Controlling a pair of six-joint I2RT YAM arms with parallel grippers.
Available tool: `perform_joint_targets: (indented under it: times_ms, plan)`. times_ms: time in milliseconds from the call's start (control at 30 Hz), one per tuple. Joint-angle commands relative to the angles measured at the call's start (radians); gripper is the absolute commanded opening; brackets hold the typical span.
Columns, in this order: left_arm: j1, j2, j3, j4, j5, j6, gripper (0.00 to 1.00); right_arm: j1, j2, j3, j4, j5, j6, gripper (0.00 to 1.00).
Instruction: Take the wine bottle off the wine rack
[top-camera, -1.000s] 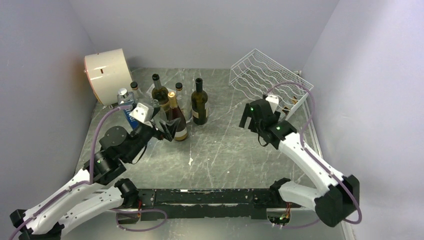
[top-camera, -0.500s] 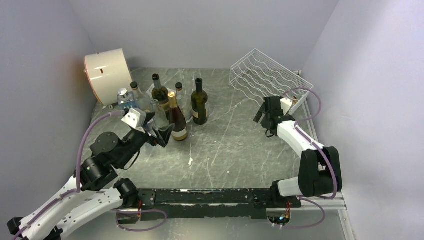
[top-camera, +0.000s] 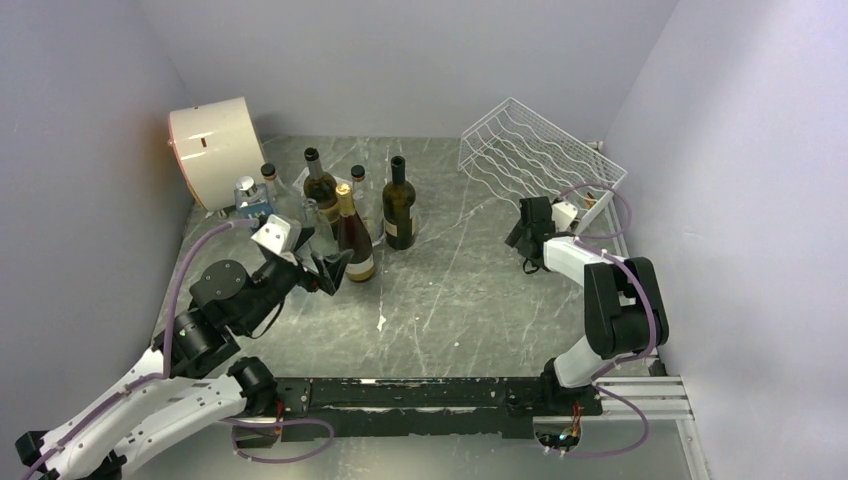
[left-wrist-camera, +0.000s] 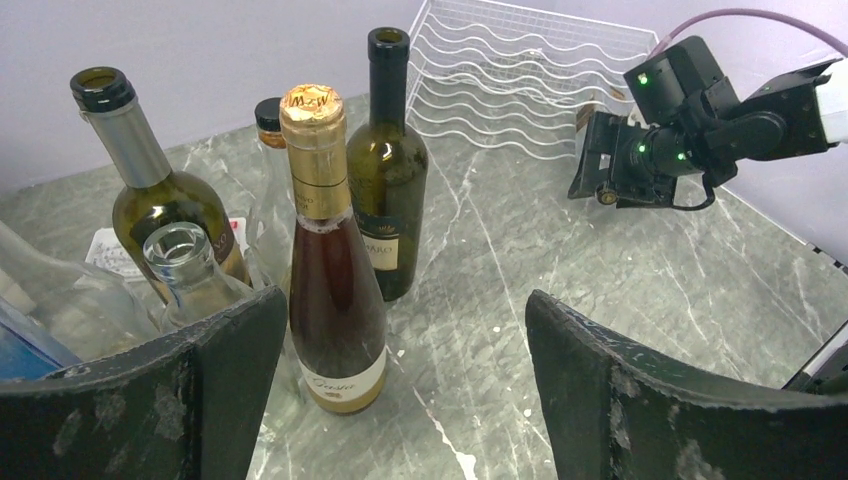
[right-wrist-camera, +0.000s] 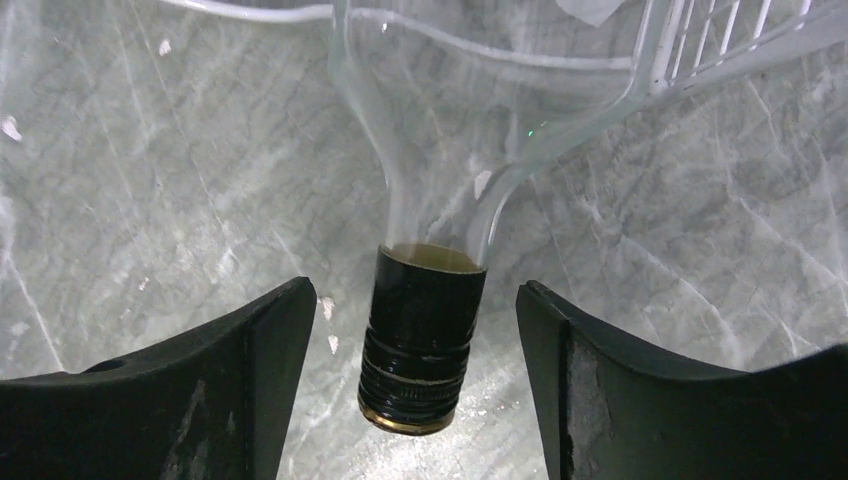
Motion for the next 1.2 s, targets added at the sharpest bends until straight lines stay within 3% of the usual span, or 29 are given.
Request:
perform_joint_targets:
  times_ms: [0, 200, 467, 600, 767, 1167]
  plan:
    - [0.005, 0.009, 0.032, -0.014, 0.007, -0.011, 0.92, -0.008, -0.006, -0.011, 0.085, 0.053, 0.033, 0.76]
    - [0.004, 0.022, 0.029, -0.01, 0.008, -0.012, 0.91, -0.009, 0.005, -0.022, 0.139, 0.06, 0.013, 0.71]
    - [0.006, 0.023, 0.029, -0.017, -0.025, -0.019, 0.9, -0.008, 0.006, -0.002, 0.099, 0.028, 0.002, 0.54]
    - [0.006, 0.013, 0.02, -0.008, -0.033, -0.014, 0.89, -0.007, -0.06, -0.058, 0.111, -0.048, 0.009, 0.3]
    - [0.006, 0.03, 0.025, -0.015, -0.039, -0.013, 0.89, 0.002, -0.14, -0.105, 0.079, -0.131, 0.024, 0.22]
    - [0.011, 0.044, 0.017, -0.004, -0.032, -0.015, 0.91, 0.329, -0.388, -0.177, -0.208, -0.106, 0.152, 0.16]
